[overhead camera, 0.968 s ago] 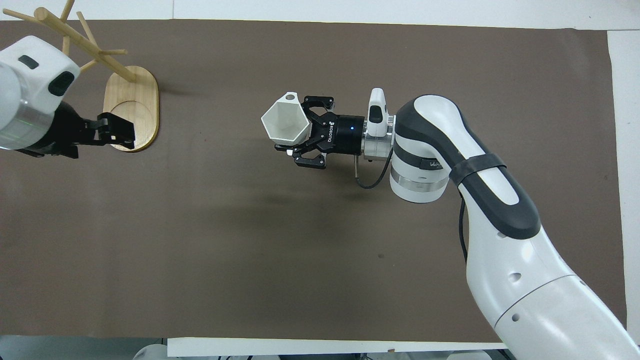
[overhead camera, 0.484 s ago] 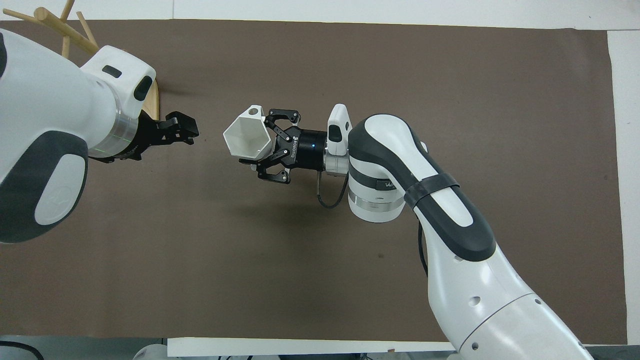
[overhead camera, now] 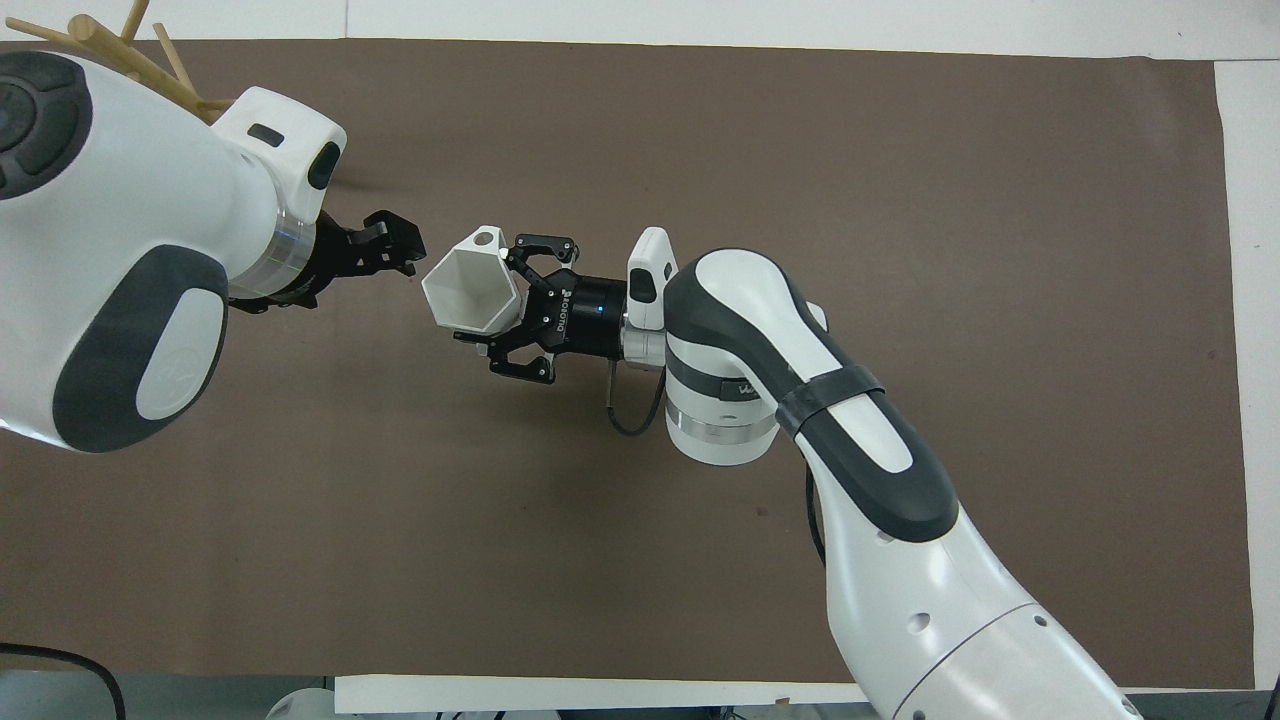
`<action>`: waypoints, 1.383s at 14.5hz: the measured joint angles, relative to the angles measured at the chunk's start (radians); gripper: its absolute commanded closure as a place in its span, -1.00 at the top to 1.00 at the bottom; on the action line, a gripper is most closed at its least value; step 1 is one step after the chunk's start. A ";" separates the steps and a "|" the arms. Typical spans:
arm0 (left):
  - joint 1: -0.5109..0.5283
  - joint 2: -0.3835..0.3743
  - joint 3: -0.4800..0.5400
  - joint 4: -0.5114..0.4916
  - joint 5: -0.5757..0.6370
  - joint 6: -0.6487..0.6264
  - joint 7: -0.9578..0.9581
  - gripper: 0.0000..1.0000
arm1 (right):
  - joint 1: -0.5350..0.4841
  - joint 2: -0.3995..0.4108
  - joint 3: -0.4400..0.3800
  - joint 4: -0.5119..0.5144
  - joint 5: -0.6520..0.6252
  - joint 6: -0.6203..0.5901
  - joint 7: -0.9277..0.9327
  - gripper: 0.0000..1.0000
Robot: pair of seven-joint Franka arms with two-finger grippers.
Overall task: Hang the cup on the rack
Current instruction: 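Grasp the cup with the left gripper from the right gripper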
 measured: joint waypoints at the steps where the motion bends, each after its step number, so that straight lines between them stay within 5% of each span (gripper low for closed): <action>1: -0.014 0.009 0.000 0.000 0.000 0.004 -0.020 0.85 | 0.006 0.000 0.000 0.001 0.004 0.008 0.000 -0.54; 7: -0.045 0.019 0.001 -0.031 -0.026 0.005 -0.064 0.29 | 0.008 0.000 -0.005 0.006 0.008 0.013 0.000 -0.52; 8: -0.045 0.019 0.001 -0.037 -0.043 0.005 -0.064 0.06 | 0.008 0.000 -0.005 0.006 0.008 0.013 0.000 -0.52; 10: -0.045 0.018 0.001 -0.042 -0.056 0.005 -0.065 -0.73 | 0.008 0.000 -0.005 0.007 0.008 0.013 0.000 -0.52; 11: -0.045 0.016 0.001 -0.045 -0.059 0.006 -0.065 -0.94 | 0.008 0.000 -0.005 0.008 0.008 0.013 0.000 -0.52; 16: -0.045 0.014 0.003 -0.050 -0.080 0.047 -0.066 -1.00 | 0.006 0.000 -0.005 0.010 0.015 0.014 0.001 -0.35; 17: -0.045 0.014 0.003 -0.051 -0.082 0.049 -0.069 -1.00 | 0.006 0.000 -0.005 0.010 0.015 0.014 0.001 -0.05; 18: -0.045 0.014 0.003 -0.051 -0.083 0.051 -0.074 -1.00 | 0.006 0.000 -0.005 0.010 0.015 0.014 0.001 0.63; 19: -0.045 0.014 0.003 -0.052 -0.084 0.054 -0.076 -1.00 | 0.005 0.000 -0.005 0.010 0.016 0.014 0.001 1.00; 20: -0.046 0.013 0.002 -0.054 -0.087 0.062 -0.076 -1.00 | 0.004 0.001 -0.006 0.011 0.018 0.014 0.001 1.00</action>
